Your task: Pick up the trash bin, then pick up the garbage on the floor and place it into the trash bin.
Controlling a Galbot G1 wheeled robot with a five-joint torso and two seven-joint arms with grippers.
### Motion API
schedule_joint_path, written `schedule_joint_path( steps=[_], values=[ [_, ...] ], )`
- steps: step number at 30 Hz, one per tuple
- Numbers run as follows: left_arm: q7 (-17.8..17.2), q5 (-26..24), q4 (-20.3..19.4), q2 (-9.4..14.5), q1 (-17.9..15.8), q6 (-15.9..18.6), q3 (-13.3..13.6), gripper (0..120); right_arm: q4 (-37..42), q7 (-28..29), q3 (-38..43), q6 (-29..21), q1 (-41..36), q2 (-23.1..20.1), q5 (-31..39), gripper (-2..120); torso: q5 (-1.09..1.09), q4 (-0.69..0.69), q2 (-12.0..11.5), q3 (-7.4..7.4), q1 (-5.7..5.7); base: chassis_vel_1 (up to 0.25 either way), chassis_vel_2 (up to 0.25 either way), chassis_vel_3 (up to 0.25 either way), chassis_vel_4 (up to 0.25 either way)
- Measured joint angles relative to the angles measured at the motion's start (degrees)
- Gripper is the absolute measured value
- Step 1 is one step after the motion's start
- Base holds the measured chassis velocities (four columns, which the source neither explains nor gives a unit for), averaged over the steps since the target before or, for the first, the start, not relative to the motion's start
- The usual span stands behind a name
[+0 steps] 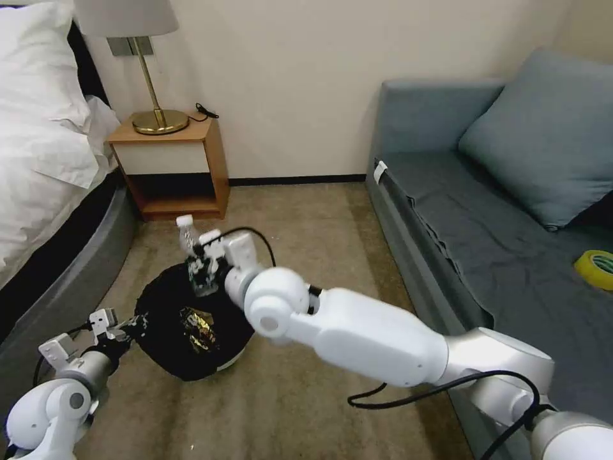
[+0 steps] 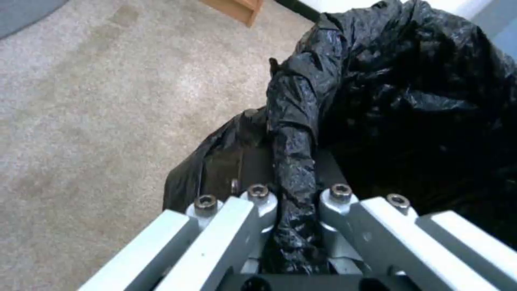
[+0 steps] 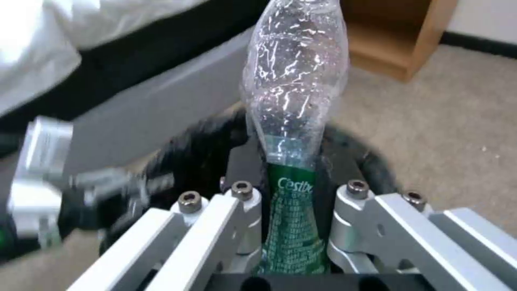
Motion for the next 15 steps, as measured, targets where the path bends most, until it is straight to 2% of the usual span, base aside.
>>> schedule_joint_path(
  steps=[9,11,15],
  values=[
    [0.23,-0.24,-0.39,-0.34,0.76,-0.05,-0.64,4,1.26,-0.26,-2.26,0.03,-3.22,-0.22,-2.90,13,0.00,0.00,0.00,0.00,0.00,0.000,0.000,0.000,0.000],
    [0.23,-0.30,-0.57,-0.43,0.82,-0.05,-0.69,4,1.40,-0.23,-2.54,-0.30,-3.62,-0.23,-3.08,16,0.00,0.00,0.00,0.00,0.00,0.000,0.000,0.000,0.000],
    [0.22,-0.45,-1.08,-0.57,1.05,-0.02,-0.76,4,1.53,-0.22,-3.02,-0.71,-4.97,-0.27,-4.14,31,0.01,0.00,0.00,0.00,0.00,0.000,0.000,0.000,0.000]
  ],
)
